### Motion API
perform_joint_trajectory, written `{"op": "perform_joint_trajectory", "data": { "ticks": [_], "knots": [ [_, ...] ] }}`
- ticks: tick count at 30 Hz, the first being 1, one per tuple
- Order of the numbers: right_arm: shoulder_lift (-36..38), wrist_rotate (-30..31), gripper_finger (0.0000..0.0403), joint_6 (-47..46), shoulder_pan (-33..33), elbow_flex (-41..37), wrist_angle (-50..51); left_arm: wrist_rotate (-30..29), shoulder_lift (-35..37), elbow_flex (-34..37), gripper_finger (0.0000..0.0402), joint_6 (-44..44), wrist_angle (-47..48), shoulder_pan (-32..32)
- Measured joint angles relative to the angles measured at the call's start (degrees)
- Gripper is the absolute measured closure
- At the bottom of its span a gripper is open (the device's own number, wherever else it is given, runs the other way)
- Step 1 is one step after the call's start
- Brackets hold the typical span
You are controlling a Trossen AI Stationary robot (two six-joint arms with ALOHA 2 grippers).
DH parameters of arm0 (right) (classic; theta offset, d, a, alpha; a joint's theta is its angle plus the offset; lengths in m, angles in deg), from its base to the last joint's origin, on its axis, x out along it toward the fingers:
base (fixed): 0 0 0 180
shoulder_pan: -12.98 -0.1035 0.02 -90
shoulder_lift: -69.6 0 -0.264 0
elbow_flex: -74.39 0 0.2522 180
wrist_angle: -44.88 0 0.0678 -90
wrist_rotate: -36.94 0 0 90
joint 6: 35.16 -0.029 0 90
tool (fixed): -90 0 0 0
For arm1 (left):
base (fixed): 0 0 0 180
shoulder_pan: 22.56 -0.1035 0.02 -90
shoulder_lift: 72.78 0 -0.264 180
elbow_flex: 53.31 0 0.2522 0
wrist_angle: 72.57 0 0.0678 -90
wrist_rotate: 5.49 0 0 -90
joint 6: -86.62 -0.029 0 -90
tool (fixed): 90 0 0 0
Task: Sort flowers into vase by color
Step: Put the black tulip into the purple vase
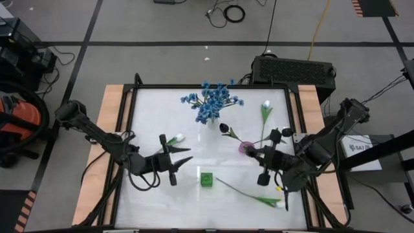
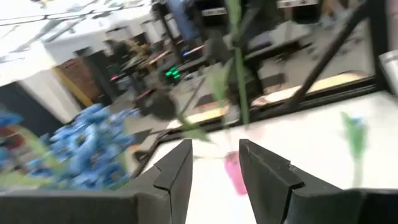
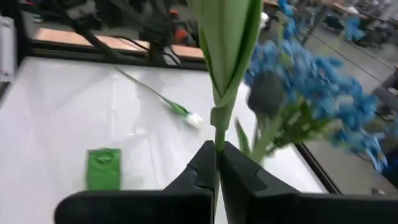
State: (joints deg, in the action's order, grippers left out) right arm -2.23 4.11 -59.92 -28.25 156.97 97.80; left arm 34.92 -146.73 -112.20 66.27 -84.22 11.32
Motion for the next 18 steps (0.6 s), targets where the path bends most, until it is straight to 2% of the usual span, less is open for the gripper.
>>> {"op": "perform_joint_trajectory", "data": {
  "ticks": [9, 15, 18],
  "knots": [
    [8.1, -0.9, 0.0401, -3.1, 6.7, -14.3, -6.0, -1.7, 0.0, 0.0, 0.0262, 0.5, 6.0, -0.6],
    [12.1, -3.4, 0.0401, -0.3, 8.1, -20.1, -14.6, -1.7, 0.0, 0.0, 0.0262, 0.6, 7.5, -0.5],
    [12.6, -3.4, 0.0401, 0.2, 8.3, -21.6, -15.3, -1.7, 0.0, 0.0, 0.0262, 0.6, 7.8, -0.5]
  ]
}}
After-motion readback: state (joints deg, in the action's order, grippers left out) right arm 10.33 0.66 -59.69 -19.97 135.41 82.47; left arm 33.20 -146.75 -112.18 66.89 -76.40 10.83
